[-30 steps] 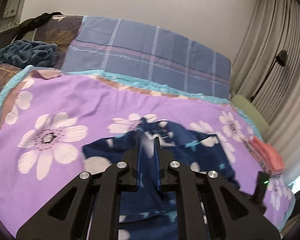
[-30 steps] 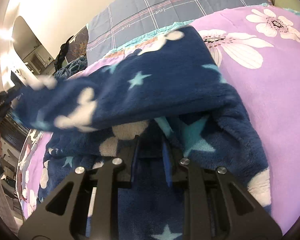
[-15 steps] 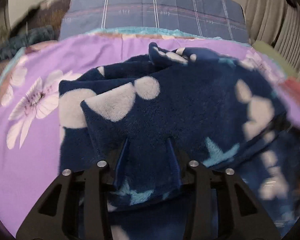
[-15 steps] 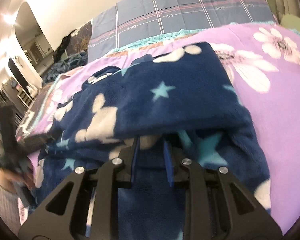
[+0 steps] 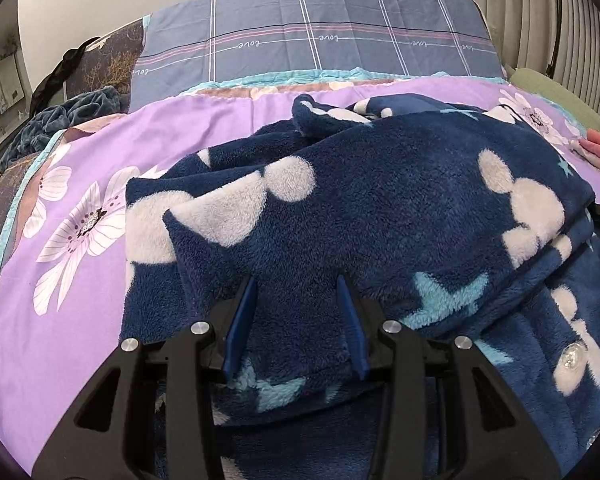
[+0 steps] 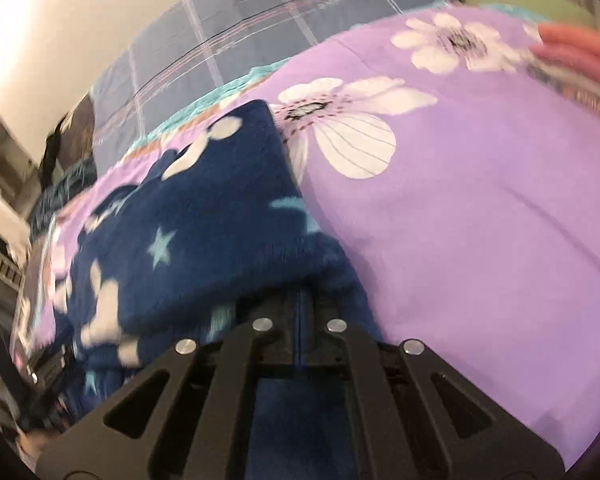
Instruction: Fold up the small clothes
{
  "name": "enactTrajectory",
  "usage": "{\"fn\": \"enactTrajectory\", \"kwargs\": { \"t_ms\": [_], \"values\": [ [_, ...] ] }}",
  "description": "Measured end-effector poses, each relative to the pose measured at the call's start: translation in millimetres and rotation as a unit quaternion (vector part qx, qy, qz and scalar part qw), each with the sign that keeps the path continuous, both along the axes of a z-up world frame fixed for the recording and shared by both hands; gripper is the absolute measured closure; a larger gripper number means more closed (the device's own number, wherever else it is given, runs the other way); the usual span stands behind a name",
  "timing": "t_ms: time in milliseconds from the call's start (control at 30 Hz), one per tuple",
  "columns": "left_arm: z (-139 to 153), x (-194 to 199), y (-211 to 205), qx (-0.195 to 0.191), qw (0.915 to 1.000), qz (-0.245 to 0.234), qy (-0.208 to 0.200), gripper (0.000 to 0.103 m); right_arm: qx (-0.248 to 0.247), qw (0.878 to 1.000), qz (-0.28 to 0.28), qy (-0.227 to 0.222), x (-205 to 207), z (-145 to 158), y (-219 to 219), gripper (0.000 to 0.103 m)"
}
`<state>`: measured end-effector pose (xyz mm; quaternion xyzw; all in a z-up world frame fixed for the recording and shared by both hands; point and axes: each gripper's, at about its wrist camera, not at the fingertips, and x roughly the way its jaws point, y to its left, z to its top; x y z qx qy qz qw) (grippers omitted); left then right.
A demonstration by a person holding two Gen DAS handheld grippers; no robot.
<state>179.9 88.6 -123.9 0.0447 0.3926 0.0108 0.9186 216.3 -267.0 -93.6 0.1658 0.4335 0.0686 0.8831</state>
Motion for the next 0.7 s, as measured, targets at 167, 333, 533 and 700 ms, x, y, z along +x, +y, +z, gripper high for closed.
{"fn": "enactTrajectory", "kwargs": {
  "t_ms": [167, 333, 533, 700],
  "values": [
    [-1.2, 1.0, -3.0, 0.004, 1.0, 0.001, 0.0, 0.06, -0.04, 0.996, 0.055, -0.05, -28.1, 30.9, 17.9, 0.095],
    [-1.8, 1.0, -3.6, 0.004, 1.0, 0.001, -0.001, 0.06, -0.076, 0.984, 0.126, -0.098, -31.4, 42.4, 54.2, 0.078],
    [10.7, -1.7, 9.7, -0.058, 0.9983, -0.005, 0.003, 0.058, -0.068, 0.992, 0.1, -0.022, -8.7, -10.5, 43.6, 0.074],
    [56.6, 21.9, 36.9, -0.226, 0.9732, -0.017, -0.041, 0.054, -0.045, 0.993, 0.109, -0.018, -10.2, -12.7, 37.2, 0.069]
  ]
}}
